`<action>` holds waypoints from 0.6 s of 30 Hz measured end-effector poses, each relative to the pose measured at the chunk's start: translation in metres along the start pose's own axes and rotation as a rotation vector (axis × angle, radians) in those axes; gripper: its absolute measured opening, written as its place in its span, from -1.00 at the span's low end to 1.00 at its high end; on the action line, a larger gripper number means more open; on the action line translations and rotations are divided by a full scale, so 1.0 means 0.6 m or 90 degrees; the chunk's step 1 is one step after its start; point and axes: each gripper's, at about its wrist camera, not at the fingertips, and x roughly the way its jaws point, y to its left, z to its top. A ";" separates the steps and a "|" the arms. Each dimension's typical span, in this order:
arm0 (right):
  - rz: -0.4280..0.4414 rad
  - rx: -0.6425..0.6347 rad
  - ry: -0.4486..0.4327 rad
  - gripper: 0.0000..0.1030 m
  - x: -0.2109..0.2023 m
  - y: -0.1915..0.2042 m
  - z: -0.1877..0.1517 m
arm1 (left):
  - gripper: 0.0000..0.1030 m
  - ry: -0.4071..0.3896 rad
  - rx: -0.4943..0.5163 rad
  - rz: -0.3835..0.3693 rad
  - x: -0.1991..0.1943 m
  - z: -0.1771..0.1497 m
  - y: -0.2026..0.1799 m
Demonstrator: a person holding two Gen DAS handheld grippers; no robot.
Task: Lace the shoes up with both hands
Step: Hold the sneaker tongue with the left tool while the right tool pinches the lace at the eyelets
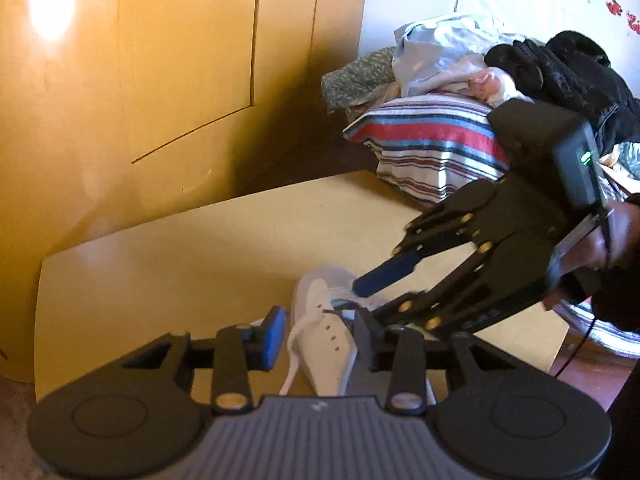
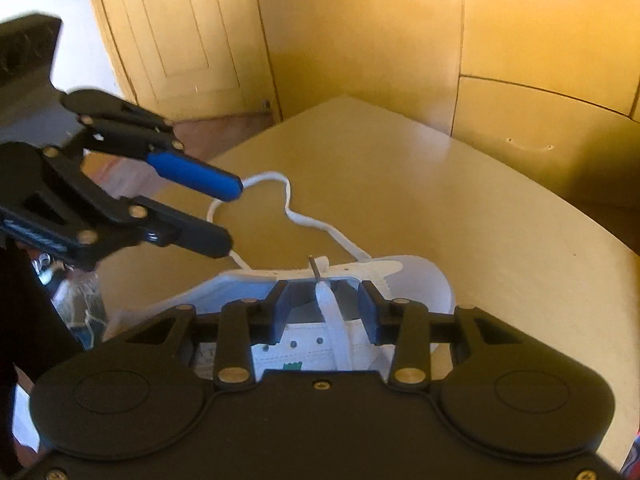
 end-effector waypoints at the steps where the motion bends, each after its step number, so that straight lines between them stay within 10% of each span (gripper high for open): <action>1: -0.003 -0.005 0.004 -0.49 -0.001 -0.001 -0.002 | -0.23 -0.001 -0.002 -0.002 -0.001 -0.001 0.001; 18: -0.032 -0.055 -0.008 -0.95 -0.011 0.012 -0.007 | -0.22 0.028 -0.011 -0.017 0.011 -0.010 -0.003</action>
